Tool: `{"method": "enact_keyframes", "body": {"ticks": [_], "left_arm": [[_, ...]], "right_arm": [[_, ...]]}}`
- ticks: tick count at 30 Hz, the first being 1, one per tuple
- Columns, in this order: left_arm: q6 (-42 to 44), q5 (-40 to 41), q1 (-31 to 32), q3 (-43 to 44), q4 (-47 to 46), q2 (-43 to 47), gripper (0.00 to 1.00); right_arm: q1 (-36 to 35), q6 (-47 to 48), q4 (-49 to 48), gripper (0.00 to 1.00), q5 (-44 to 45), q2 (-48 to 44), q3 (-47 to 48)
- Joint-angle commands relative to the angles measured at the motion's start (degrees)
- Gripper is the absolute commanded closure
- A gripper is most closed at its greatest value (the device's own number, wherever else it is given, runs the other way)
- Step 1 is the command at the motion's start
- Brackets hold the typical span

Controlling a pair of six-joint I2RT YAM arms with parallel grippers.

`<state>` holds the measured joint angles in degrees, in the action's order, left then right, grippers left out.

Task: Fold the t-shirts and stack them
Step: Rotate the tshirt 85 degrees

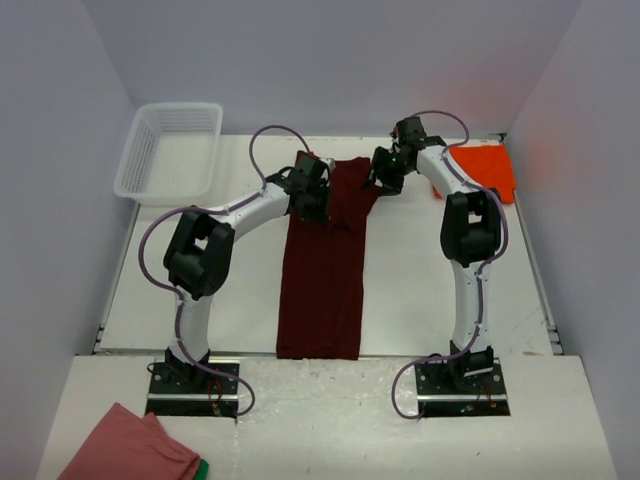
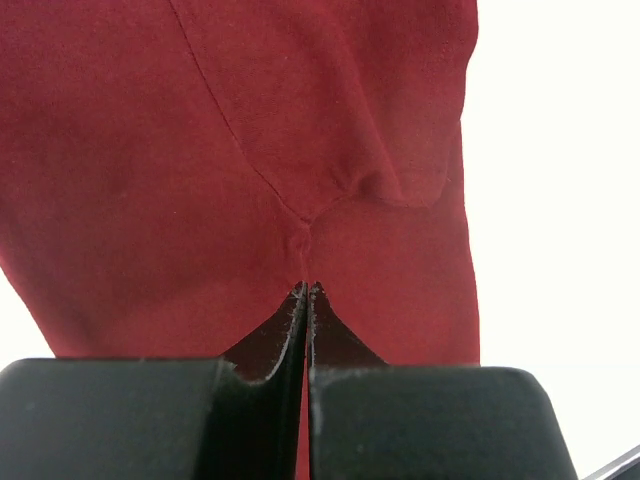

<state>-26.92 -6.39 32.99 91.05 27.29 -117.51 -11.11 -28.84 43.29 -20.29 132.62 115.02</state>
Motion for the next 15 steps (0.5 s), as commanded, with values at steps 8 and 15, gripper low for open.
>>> {"method": "enact_keyframes", "body": {"ticks": [8, 15], "left_arm": [[-0.2, -2.4, -0.6, -1.3, -1.7, 4.2, 1.0], [-0.2, -3.7, -0.6, -3.3, -2.4, 6.2, 1.0]], "right_arm": [[1.6, 1.2, 4.8, 0.44, -3.1, 5.6, 7.8], [2.2, 0.0, 5.9, 0.44, -1.9, 6.5, 7.9]]}}
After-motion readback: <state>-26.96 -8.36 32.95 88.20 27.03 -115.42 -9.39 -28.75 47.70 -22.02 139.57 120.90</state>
